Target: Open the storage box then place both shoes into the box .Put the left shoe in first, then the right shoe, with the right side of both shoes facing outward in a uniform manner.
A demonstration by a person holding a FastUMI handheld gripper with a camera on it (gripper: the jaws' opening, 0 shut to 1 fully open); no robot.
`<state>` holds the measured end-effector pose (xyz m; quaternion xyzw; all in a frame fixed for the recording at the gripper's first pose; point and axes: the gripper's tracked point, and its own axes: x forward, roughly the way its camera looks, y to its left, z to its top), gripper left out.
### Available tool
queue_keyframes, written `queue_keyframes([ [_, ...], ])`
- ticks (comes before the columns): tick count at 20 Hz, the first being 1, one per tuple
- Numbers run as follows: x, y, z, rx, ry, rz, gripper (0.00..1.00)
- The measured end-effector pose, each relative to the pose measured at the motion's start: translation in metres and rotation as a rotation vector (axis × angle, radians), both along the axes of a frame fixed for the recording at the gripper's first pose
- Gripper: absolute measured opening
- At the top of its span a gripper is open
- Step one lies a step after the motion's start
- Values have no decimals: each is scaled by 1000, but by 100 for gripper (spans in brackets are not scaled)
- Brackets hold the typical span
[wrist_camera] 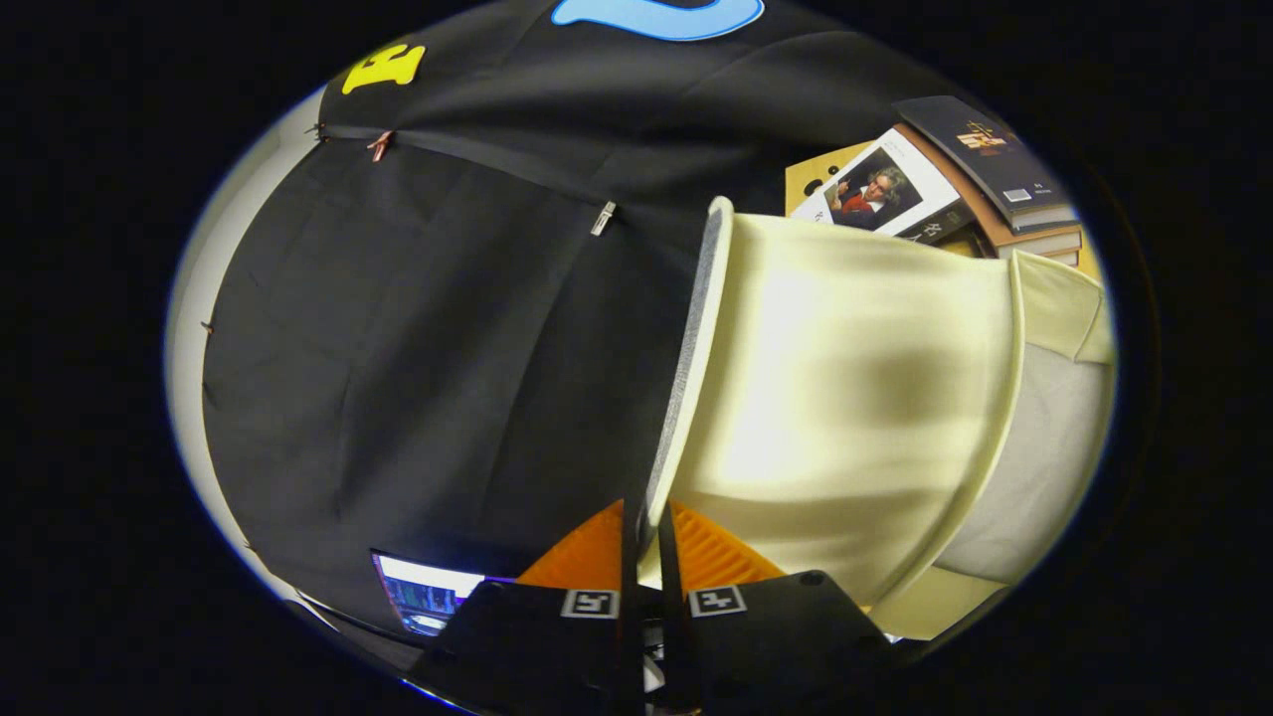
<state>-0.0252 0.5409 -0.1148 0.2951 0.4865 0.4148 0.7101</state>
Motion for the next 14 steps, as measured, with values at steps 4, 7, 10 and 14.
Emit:
queue_keyframes([
  [4, 19, -44, -3, -138, -277, -40, 98],
  [7, 28, -93, 18, -204, -435, -81, 97],
  [10, 45, -163, 31, -303, -566, -164, 98],
  [14, 63, -282, 27, -508, -648, -286, 98],
])
